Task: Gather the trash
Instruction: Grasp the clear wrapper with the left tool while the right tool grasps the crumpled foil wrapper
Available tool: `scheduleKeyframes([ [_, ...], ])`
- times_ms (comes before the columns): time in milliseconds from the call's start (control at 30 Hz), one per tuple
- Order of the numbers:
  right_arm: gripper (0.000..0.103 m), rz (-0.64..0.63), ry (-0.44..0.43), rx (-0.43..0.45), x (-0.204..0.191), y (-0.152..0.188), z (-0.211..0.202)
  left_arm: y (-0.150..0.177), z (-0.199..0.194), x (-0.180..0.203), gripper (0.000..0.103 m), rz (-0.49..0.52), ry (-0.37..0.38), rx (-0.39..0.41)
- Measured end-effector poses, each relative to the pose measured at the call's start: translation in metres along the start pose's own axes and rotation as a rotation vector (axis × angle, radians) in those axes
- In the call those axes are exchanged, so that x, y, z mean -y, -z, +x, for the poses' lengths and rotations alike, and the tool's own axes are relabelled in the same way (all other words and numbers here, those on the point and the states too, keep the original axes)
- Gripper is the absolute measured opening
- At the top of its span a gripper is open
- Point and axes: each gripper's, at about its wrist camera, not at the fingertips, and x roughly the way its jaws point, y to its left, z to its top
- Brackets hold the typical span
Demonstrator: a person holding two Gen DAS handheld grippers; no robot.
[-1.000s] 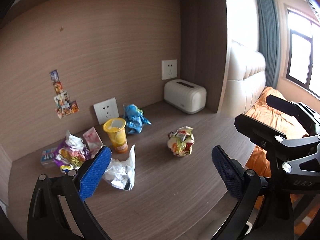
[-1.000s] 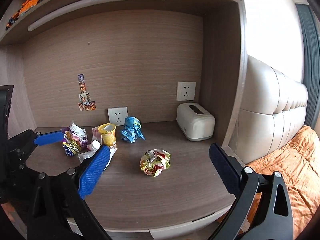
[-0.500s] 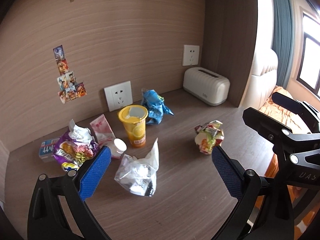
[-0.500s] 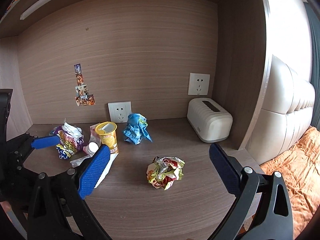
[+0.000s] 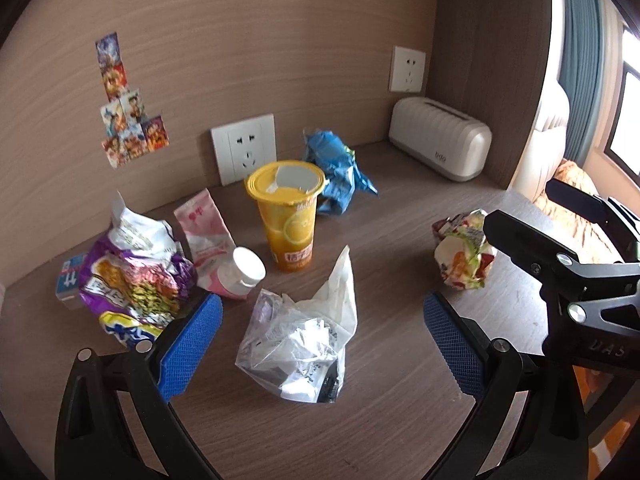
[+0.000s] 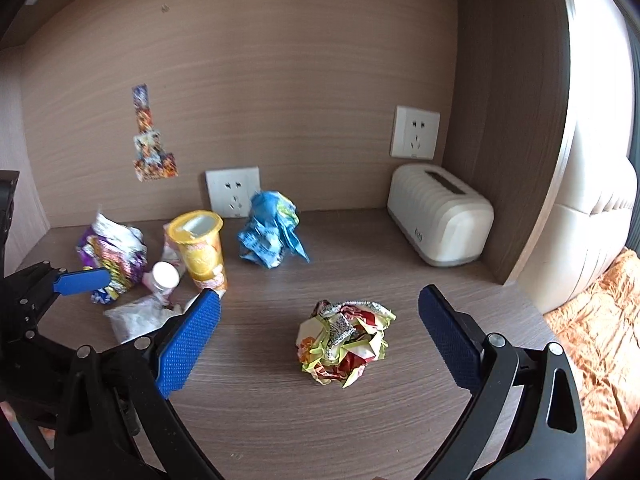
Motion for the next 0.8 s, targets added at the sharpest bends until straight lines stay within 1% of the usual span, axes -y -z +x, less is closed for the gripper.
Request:
scheduleKeyframes([
  [33, 0.099, 0.005, 0.005, -0.010, 0.001, 0.001, 0.006, 0.001, 0.005, -0.002, 0.099, -0.006, -0.007, -0.007],
  [100, 0.099, 0.017, 0.022, -0.042, 0.004, 0.005, 0.021, 0.002, 0.012, -0.004, 0.098, -0.015, 0.008, -0.019],
  [133, 0.099, 0.019, 0.033, -0.062, 0.006, 0.007, 0.031, 0.003, 0.017, -0.005, 0.098, -0.015, 0.000, -0.024],
  [233, 0.099, 0.030, 0.046, -0.116, 0.011, 0.011, 0.055, 0.006, 0.027, -0.005, 0.092, 0.000, -0.011, -0.044],
  [300, 0.099, 0.057, 0.034, -0.185, 0.017, 0.014, 0.075, 0.009, 0.037, -0.005, 0.072, 0.011, 0.002, -0.083],
  [333, 0.099, 0.077, 0.015, -0.208, 0.020, 0.016, 0.082, 0.009, 0.041, -0.005, 0.068, 0.011, 0.008, -0.095],
  [400, 0.099, 0.107, 0.001, -0.265, 0.024, 0.018, 0.095, 0.012, 0.046, -0.004, 0.059, 0.037, -0.026, -0.102],
  [433, 0.098, 0.116, -0.006, -0.279, 0.026, 0.020, 0.099, 0.013, 0.047, -0.002, 0.058, 0.062, -0.041, -0.098],
  [467, 0.082, 0.123, -0.016, -0.288, 0.027, 0.023, 0.101, 0.014, 0.047, -0.001, 0.057, 0.072, -0.043, -0.093],
  [500, 0.069, 0.125, -0.019, -0.295, 0.027, 0.025, 0.102, 0.015, 0.047, 0.000, 0.056, 0.079, -0.042, -0.091],
  [533, 0.067, 0.121, -0.015, -0.299, 0.027, 0.026, 0.103, 0.015, 0.046, 0.000, 0.055, 0.085, -0.044, -0.088],
  [567, 0.060, 0.118, -0.023, -0.289, 0.027, 0.026, 0.101, 0.015, 0.045, 0.001, 0.054, 0.088, -0.041, -0.085],
  [633, 0.059, 0.117, -0.035, -0.270, 0.027, 0.024, 0.094, 0.014, 0.041, 0.003, 0.053, 0.086, -0.027, -0.076],
  [700, 0.058, 0.110, -0.028, -0.233, 0.027, 0.020, 0.079, 0.009, 0.030, 0.007, 0.053, 0.087, -0.013, -0.051],
  [800, 0.058, 0.084, -0.018, -0.159, 0.025, 0.008, 0.043, 0.000, 0.011, 0.015, 0.053, 0.104, 0.005, -0.004],
])
